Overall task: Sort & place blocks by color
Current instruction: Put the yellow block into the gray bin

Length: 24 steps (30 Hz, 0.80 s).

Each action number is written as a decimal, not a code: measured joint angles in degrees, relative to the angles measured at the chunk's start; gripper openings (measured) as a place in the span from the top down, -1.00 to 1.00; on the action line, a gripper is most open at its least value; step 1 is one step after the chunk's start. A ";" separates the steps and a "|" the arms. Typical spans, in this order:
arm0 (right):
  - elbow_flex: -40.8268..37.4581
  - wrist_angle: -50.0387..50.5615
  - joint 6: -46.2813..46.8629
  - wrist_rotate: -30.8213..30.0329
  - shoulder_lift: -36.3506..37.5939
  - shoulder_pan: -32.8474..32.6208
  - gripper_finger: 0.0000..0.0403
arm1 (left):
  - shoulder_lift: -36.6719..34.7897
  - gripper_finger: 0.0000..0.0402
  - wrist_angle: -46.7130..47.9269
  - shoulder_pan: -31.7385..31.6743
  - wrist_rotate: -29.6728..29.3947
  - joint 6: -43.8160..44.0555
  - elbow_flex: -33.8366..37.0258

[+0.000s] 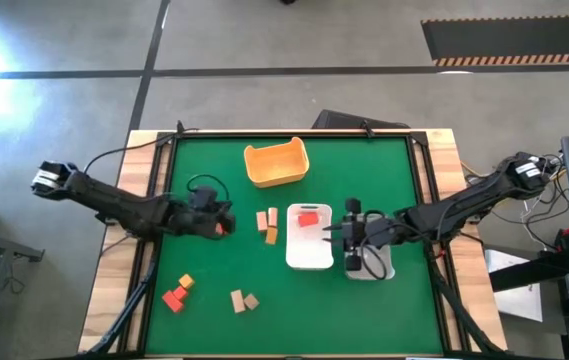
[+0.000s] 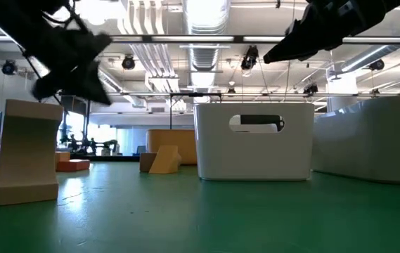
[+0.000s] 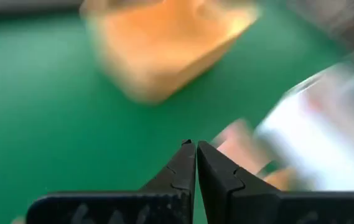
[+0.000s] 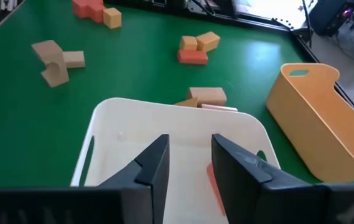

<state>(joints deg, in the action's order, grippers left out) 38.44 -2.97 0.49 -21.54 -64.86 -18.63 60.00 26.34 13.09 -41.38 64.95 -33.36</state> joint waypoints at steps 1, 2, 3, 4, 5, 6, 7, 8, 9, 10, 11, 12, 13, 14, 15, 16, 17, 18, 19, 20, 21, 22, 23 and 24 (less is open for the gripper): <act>-0.17 -0.03 -0.14 0.00 0.14 0.00 0.49 | 1.15 1.00 8.73 -0.58 3.47 3.72 -2.58; -0.26 -0.26 -0.37 0.00 0.16 0.00 0.49 | 2.25 1.00 16.45 -1.22 6.94 5.72 -4.76; -0.27 -0.36 -0.53 0.02 0.20 0.00 0.50 | 3.29 1.00 22.98 -1.89 10.18 6.21 -6.74; -0.31 -0.39 -0.62 0.02 0.20 0.00 0.51 | 4.34 1.00 28.19 -2.50 12.91 5.30 -8.41; -0.35 -0.36 -1.00 0.02 0.20 0.00 0.51 | 5.32 1.00 31.58 -3.11 14.73 2.95 -9.80; -0.35 -0.38 -1.27 0.03 0.11 0.00 0.52 | 6.12 1.00 33.75 -3.65 16.23 0.04 -10.85; -0.35 -0.42 -1.50 0.04 0.03 0.00 0.53 | 6.88 1.00 34.77 -4.16 17.51 -3.50 -11.63; -0.35 -0.40 -1.63 0.04 -0.01 0.00 0.53 | 7.54 1.00 34.61 -4.67 18.86 -7.41 -12.20; -0.35 -0.39 -1.81 0.04 -0.04 0.00 0.54 | 8.21 1.00 33.83 -5.23 20.54 -11.26 -12.72; -0.35 -0.44 -1.91 0.04 -0.04 0.00 0.55 | 8.96 1.00 33.28 -5.69 22.12 -15.32 -13.23; -0.35 -0.59 -2.03 0.04 -0.02 0.00 0.55 | 9.76 1.00 33.05 -6.10 23.47 -19.45 -13.67; -0.35 -0.71 -2.08 0.04 -0.02 0.00 0.56 | 10.48 1.00 32.81 -6.40 24.52 -23.74 -13.94; -0.35 -0.73 -2.30 0.04 -0.02 0.00 0.57 | 11.21 1.00 32.61 -6.51 24.97 -27.94 -14.08; -0.35 -0.75 -2.62 0.04 -0.02 0.00 0.57 | 11.93 1.00 32.58 -6.53 25.00 -32.69 -14.12; -0.35 -0.78 -2.67 0.04 -0.02 0.00 0.58 | 12.65 1.00 32.68 -6.53 25.10 -37.40 -14.06; -0.35 -0.76 -2.66 0.04 -0.02 0.00 0.59 | 13.32 1.00 32.78 -6.53 25.82 -41.71 -13.91; -0.35 -0.76 -2.62 0.06 -0.02 0.00 0.59 | 14.01 0.99 32.90 -6.54 26.98 -45.33 -13.73; -0.35 -0.76 -2.43 0.11 -0.02 0.00 0.60 | 14.71 0.96 33.13 -6.69 28.16 -48.69 -13.56; -0.35 -0.76 -2.12 0.46 -0.02 0.00 0.61 | 15.45 0.92 33.22 -6.82 29.00 -51.40 -13.41; -0.35 -0.74 -2.01 0.59 -0.02 0.00 0.61 | 16.12 0.87 33.19 -6.95 29.29 -53.21 -13.27; -0.35 -0.74 -2.01 0.62 -0.02 0.00 0.61 | 16.90 0.79 33.39 -7.17 29.61 -54.36 -13.10; -0.35 -0.74 -2.00 0.69 -0.02 0.00 0.60 | 17.65 0.71 33.93 -7.30 29.70 -55.14 -13.03; -0.35 -0.76 -1.99 0.72 -0.04 0.00 0.60 | 18.36 0.62 34.45 -7.46 29.75 -56.25 -13.01; -0.35 -0.76 -1.99 0.70 -0.06 0.00 0.59 | 19.04 0.52 34.93 -7.47 29.70 -57.56 -13.01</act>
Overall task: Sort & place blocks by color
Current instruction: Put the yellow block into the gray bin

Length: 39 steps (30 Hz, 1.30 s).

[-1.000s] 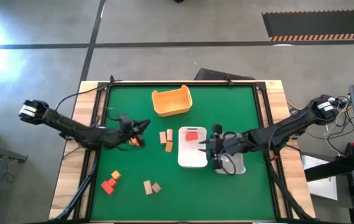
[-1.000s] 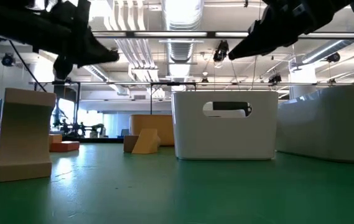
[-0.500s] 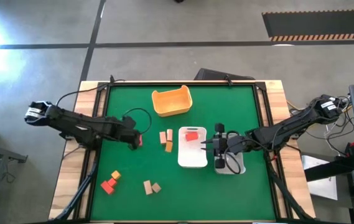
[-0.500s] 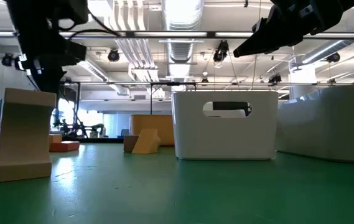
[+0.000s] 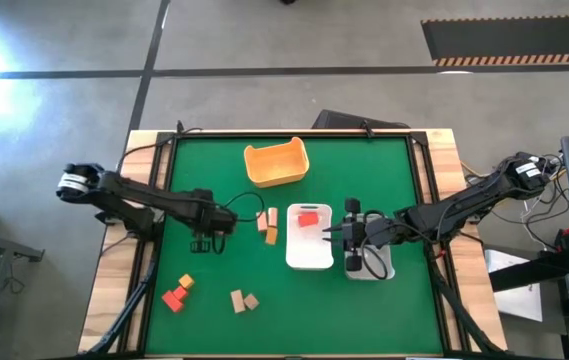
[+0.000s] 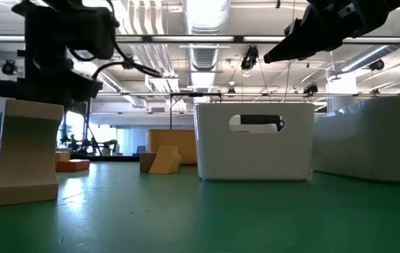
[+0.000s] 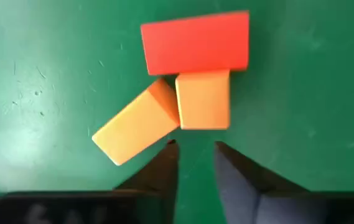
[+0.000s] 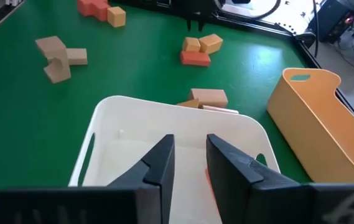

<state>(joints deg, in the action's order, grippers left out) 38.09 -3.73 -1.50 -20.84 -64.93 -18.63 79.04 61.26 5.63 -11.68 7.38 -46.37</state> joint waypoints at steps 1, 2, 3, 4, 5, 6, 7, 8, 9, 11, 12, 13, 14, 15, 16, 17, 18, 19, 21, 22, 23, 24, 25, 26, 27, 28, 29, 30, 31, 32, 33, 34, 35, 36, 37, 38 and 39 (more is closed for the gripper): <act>0.00 0.00 -0.01 0.01 -0.02 0.00 0.59 | 0.61 0.42 0.30 0.02 -0.35 -1.52 0.00; 0.00 0.00 0.00 0.01 -0.02 0.00 0.59 | 1.13 0.31 0.53 0.05 -1.13 -3.04 0.02; 0.00 0.00 0.00 0.01 -0.02 0.00 0.59 | 1.64 0.21 0.66 0.07 -2.20 -4.65 0.01; 0.00 0.00 0.00 0.01 -0.02 0.00 0.59 | 2.12 0.11 0.71 0.07 -3.76 -6.41 0.04; 0.00 0.00 0.03 0.01 -0.02 0.00 0.60 | 2.51 0.02 0.67 0.04 -5.71 -8.17 0.11; -0.02 0.00 0.28 0.02 -0.02 0.00 0.60 | 2.91 -0.06 0.71 0.04 -8.03 -10.17 0.21; -0.05 0.00 0.46 0.02 -0.02 0.00 0.61 | 3.26 -0.13 0.71 0.04 -10.18 -12.47 0.24; -0.09 -0.02 0.68 0.00 -0.02 0.00 0.62 | 3.45 -0.19 0.64 0.04 -11.71 -15.01 0.29; -0.22 -0.02 0.80 0.00 -0.02 0.00 0.63 | 3.57 -0.24 0.51 0.02 -12.28 -17.30 0.48; -0.49 -0.02 1.35 0.02 -0.02 0.00 0.63 | 3.80 -0.28 0.18 -0.07 -12.35 -21.03 1.02; -0.70 0.02 1.54 0.02 -0.02 0.00 0.63 | 3.94 -0.29 -0.03 -0.14 -12.24 -22.18 1.42; -0.87 0.03 1.81 0.02 -0.02 0.00 0.62 | 4.08 -0.29 -0.44 -0.21 -11.80 -23.06 1.92; -1.01 0.00 1.95 0.02 -0.02 0.00 0.62 | 4.13 -0.29 -0.90 -0.36 -11.40 -23.89 2.34; -1.17 0.01 2.09 0.02 -0.04 0.00 0.61 | 4.13 -0.30 -1.70 -0.42 -11.30 -24.43 2.93; -1.28 0.04 2.22 0.02 -0.04 0.00 0.61 | 4.13 -0.30 -2.76 -0.50 -11.34 -24.70 3.55; -1.31 0.01 2.25 0.02 -0.04 0.00 0.60 | 4.13 -0.30 -4.27 -0.73 -11.32 -24.73 4.21; -1.32 0.00 2.25 0.02 -0.04 0.00 0.61 | 4.07 -0.30 -5.72 -0.83 -11.32 -24.67 4.87; -1.36 0.00 2.29 0.02 -0.04 0.00 0.61 | 4.05 -0.30 -7.05 -0.94 -11.32 -24.49 5.44; -1.36 -0.02 2.48 0.02 -0.04 0.00 0.63 | 4.14 -0.30 -9.13 -1.19 -11.32 -24.45 6.12; -1.36 0.00 2.54 0.02 -0.04 0.00 0.63 | 4.20 -0.30 -10.01 -1.35 -11.33 -24.50 6.28; -1.36 -0.02 2.58 0.02 -0.04 0.00 0.64 | 4.30 -0.30 -10.80 -1.54 -11.32 -24.69 6.36; -1.36 -0.02 2.60 0.02 -0.04 0.00 0.65 | 4.51 -0.30 -11.39 -1.71 -11.32 -24.75 6.38; -1.36 -0.02 2.60 0.02 -0.04 0.00 0.65 | 4.67 -0.30 -11.75 -1.96 -11.25 -24.77 6.38; -1.36 -0.02 2.58 0.02 -0.04 0.00 0.65 | 4.90 -0.30 -11.77 -2.25 -11.21 -24.81 6.40; -1.36 -0.04 2.60 0.02 -0.05 0.00 0.65 | 5.08 -0.30 -11.68 -2.49 -11.15 -24.81 6.44; -1.36 -0.14 2.60 0.02 -0.05 0.00 0.65 | 5.22 -0.29 -11.72 -2.71 -11.08 -24.81 6.45; -1.36 -0.30 2.58 0.02 -0.04 0.00 0.65 | 5.32 -0.28 -11.74 -2.93 -10.99 -24.81 6.45; -1.36 -0.61 2.58 0.02 -0.07 0.00 0.64 | 5.44 -0.27 -11.75 -3.07 -10.86 -24.81 6.47; -1.36 -1.08 2.54 0.02 -0.04 0.00 0.63 | 5.57 -0.25 -11.75 -3.23 -10.74 -24.83 6.47; -1.36 -1.39 2.49 0.02 -0.04 0.00 0.63 | 5.67 -0.23 -11.75 -3.35 -10.44 -24.84 6.45; -1.36 -1.49 2.47 0.02 -0.04 0.00 0.62 | 5.76 -0.20 -11.75 -3.39 -10.17 -24.84 6.45; -1.36 -1.45 2.47 0.02 -0.04 0.00 0.62 | 5.83 -0.16 -11.75 -3.39 -9.96 -24.91 6.45; -1.36 -1.33 2.49 0.02 -0.05 0.00 0.62 | 5.94 -0.12 -11.75 -3.39 -9.80 -25.28 6.45; -1.36 -1.31 2.54 0.02 -0.07 0.00 0.62 | 5.97 -0.08 -11.75 -3.37 -9.70 -25.76 6.45; -1.36 -1.35 2.56 0.02 -0.05 0.00 0.62 | 5.97 -0.02 -11.73 -3.37 -9.54 -25.98 6.45; -1.36 -1.33 2.56 0.02 -0.06 0.00 0.63 | 5.98 0.03 -11.72 -3.37 -9.40 -26.05 6.47; -1.36 -1.35 2.56 0.02 -0.07 0.00 0.64 | 5.99 0.10 -11.70 -3.37 -9.38 -26.07 6.50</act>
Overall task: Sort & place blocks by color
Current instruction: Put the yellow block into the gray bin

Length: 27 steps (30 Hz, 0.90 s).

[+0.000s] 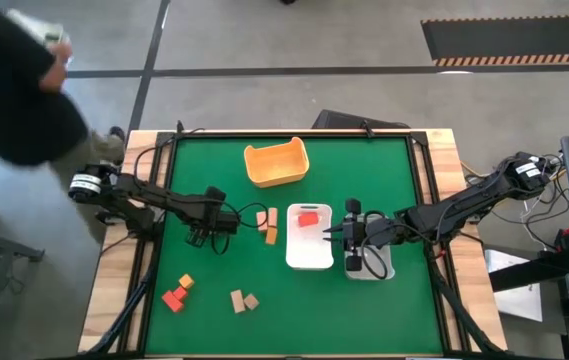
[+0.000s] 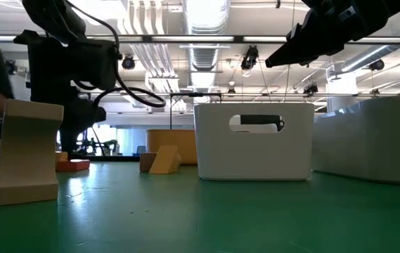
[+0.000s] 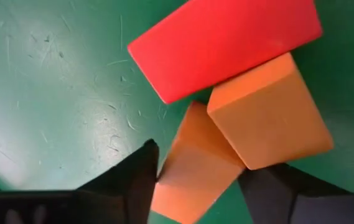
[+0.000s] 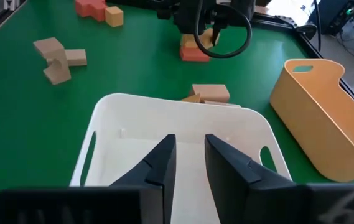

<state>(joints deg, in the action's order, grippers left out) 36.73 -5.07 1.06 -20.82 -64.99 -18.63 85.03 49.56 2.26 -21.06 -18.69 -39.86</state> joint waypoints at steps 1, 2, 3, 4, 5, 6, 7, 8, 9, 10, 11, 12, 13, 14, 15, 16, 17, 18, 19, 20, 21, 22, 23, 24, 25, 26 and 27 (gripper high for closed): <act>0.00 0.02 0.01 0.00 0.01 0.00 0.65 | 0.00 0.17 0.02 -0.01 0.00 0.01 0.04; 0.00 0.01 0.02 0.00 0.01 0.00 0.65 | 0.00 0.24 0.07 -0.02 -0.07 0.05 0.05; 0.00 0.01 0.02 0.00 0.01 0.00 0.66 | 0.00 0.31 0.11 -0.02 -0.23 0.15 0.07; 0.00 0.01 0.02 0.00 0.00 0.00 0.66 | 0.02 0.37 0.13 -0.02 -0.54 0.30 0.10; 0.00 0.01 0.02 0.00 0.00 0.00 0.66 | 0.02 0.42 0.11 -0.02 -0.94 0.32 0.10; 0.00 0.04 0.02 0.00 0.00 0.00 0.66 | 0.02 0.42 0.07 -0.02 -1.58 0.34 0.13; 0.00 0.01 0.02 0.00 0.00 0.00 0.65 | 0.02 0.42 0.10 -0.02 -2.39 0.36 0.16; 0.00 0.01 0.02 0.00 0.00 0.00 0.65 | 0.00 0.42 0.47 -0.02 -3.82 0.36 0.12; 0.00 0.01 0.02 0.00 0.01 0.00 0.64 | -0.02 0.42 1.31 -0.04 -5.65 0.52 -0.16; 0.00 0.01 0.02 0.00 0.00 0.00 0.64 | -0.27 0.42 1.88 -0.04 -7.39 0.95 -0.64; 0.00 0.01 0.02 0.00 0.01 0.00 0.64 | -0.56 0.42 2.27 -0.04 -9.27 1.66 -1.45; 0.00 -0.02 0.02 0.00 0.01 0.00 0.64 | -0.85 0.42 2.39 -0.04 -11.00 1.99 -2.36; 0.00 -0.07 0.02 0.00 0.00 0.00 0.65 | -1.36 0.42 2.30 -0.02 -12.23 2.44 -3.17; 0.00 -0.15 0.02 0.00 0.01 0.00 0.66 | -1.96 0.42 2.35 -0.02 -13.11 3.17 -4.04; 0.00 -0.31 0.00 0.00 0.00 0.00 0.66 | -2.61 0.42 2.33 -0.02 -13.92 3.72 -5.09; 0.00 -0.50 0.00 -0.02 0.00 0.00 0.67 | -3.33 0.42 1.93 -0.02 -14.73 4.61 -6.27; -0.01 -0.64 -0.13 -0.02 0.00 0.00 0.67 | -4.01 0.42 1.53 -0.02 -15.50 5.38 -7.46; -0.13 -1.23 -0.35 -0.02 0.01 0.00 0.68 | -4.83 0.42 1.45 -0.02 -16.05 6.30 -8.61; -0.31 -2.03 -0.61 -0.02 0.00 0.00 0.68 | -5.64 0.42 1.62 -0.02 -16.51 7.13 -9.68; -0.54 -3.07 -0.94 -0.02 0.00 0.00 0.69 | -6.45 0.42 1.43 -0.02 -17.03 7.96 -10.76; -0.78 -4.20 -1.30 -0.02 0.00 0.00 0.69 | -7.41 0.42 0.22 -0.02 -17.29 8.91 -11.70; -1.09 -5.52 -1.97 -0.02 0.00 0.00 0.68 | -8.30 0.42 -1.58 -0.02 -17.32 9.87 -12.29; -1.47 -6.87 -2.41 -0.02 0.00 0.00 0.68 | -9.27 0.42 -4.21 0.09 -17.35 10.99 -12.70; -1.92 -8.43 -2.97 -0.02 0.00 0.00 0.68 | -10.32 0.42 -7.80 0.27 -17.24 12.05 -12.78; -2.45 -10.23 -3.63 -0.02 0.00 0.00 0.68 | -11.31 0.42 -11.51 0.56 -16.74 12.32 -12.74; -3.08 -12.16 -3.97 -0.02 0.00 0.00 0.68 | -12.27 0.42 -16.13 1.04 -15.73 12.36 -12.44; -3.78 -14.25 -4.18 -0.02 0.00 0.00 0.68 | -13.08 0.42 -21.08 1.60 -14.65 12.34 -11.95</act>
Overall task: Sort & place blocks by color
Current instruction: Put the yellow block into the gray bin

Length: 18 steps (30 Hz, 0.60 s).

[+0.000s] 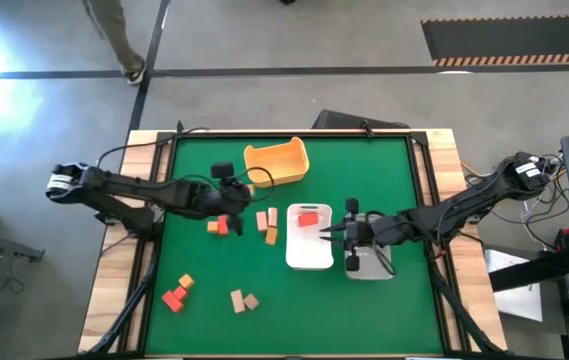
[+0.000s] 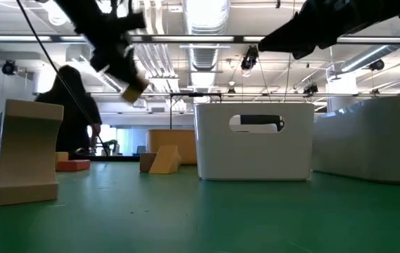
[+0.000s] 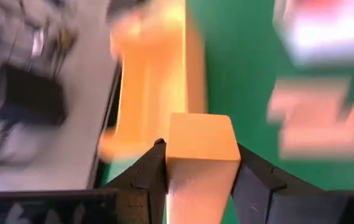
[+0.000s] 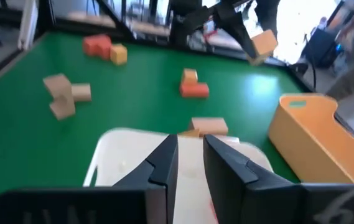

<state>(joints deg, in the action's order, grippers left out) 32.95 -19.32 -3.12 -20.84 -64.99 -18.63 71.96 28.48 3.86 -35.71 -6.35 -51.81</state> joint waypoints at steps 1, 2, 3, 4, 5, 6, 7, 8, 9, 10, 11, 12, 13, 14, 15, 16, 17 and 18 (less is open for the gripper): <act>-0.82 -2.31 -0.45 -0.01 0.00 0.00 0.68 | -0.76 0.42 -4.69 0.61 0.93 -0.02 0.69; -1.71 -4.83 -0.50 -0.02 0.00 0.00 0.68 | -1.32 0.42 -9.47 1.26 1.69 -0.02 1.59; -2.45 -7.17 -0.01 0.00 0.00 0.00 0.68 | -1.68 0.42 -14.50 1.88 2.56 -0.03 2.48; -3.07 -9.11 0.58 0.08 0.00 0.00 0.66 | -1.86 0.42 -19.65 2.52 3.77 -0.06 3.26; -3.50 -10.30 0.94 0.26 0.00 0.02 0.64 | -1.89 0.42 -24.70 3.20 5.40 -0.04 4.13; -3.80 -11.03 1.39 0.27 0.00 0.02 0.60 | -1.87 0.42 -29.85 3.78 7.10 -0.11 5.08; -4.00 -11.43 1.92 0.31 0.00 0.02 0.55 | -1.39 0.42 -35.45 4.43 8.99 -0.19 6.11; -4.09 -11.42 2.31 0.31 0.00 0.02 0.50 | -0.73 0.42 -41.10 5.04 11.00 -0.32 7.10; -4.09 -11.44 2.72 0.31 0.00 0.02 0.44 | -0.03 0.42 -46.04 5.60 12.90 -0.43 8.09; -4.03 -11.44 3.09 0.28 0.00 0.02 0.37 | 1.03 0.42 -50.58 6.09 14.23 -0.44 9.02; -3.83 -11.44 3.13 0.28 0.00 0.02 0.30 | 2.33 0.42 -55.37 6.49 15.79 -0.44 9.77; -3.51 -11.44 3.15 0.28 0.00 0.02 0.23 | 3.61 0.42 -59.64 6.87 16.93 -0.44 10.43; -3.12 -11.42 3.17 0.28 0.00 0.02 0.15 | 4.84 0.42 -62.76 7.20 17.51 -0.42 11.01; -2.62 -11.50 3.17 0.28 0.00 0.02 0.08 | 6.46 0.42 -65.59 7.50 17.92 -0.42 11.13; -2.17 -11.64 3.13 0.29 0.00 0.02 0.01 | 8.13 0.42 -68.56 7.73 18.34 -0.39 11.07; -1.77 -11.51 3.11 0.28 0.00 0.02 -0.05 | 9.60 0.42 -70.51 7.91 18.54 -0.39 11.00; -1.35 -11.49 3.08 0.28 0.00 0.02 -0.11 | 11.34 0.42 -72.32 8.10 18.64 -0.38 10.79; -1.05 -11.55 3.08 0.31 0.00 0.02 -0.16 | 13.02 0.42 -74.38 8.15 18.91 -0.40 10.32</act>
<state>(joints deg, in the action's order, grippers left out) 31.90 -30.87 -0.03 -20.53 -64.99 -18.61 84.97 -45.90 12.00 -16.80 -6.75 -41.49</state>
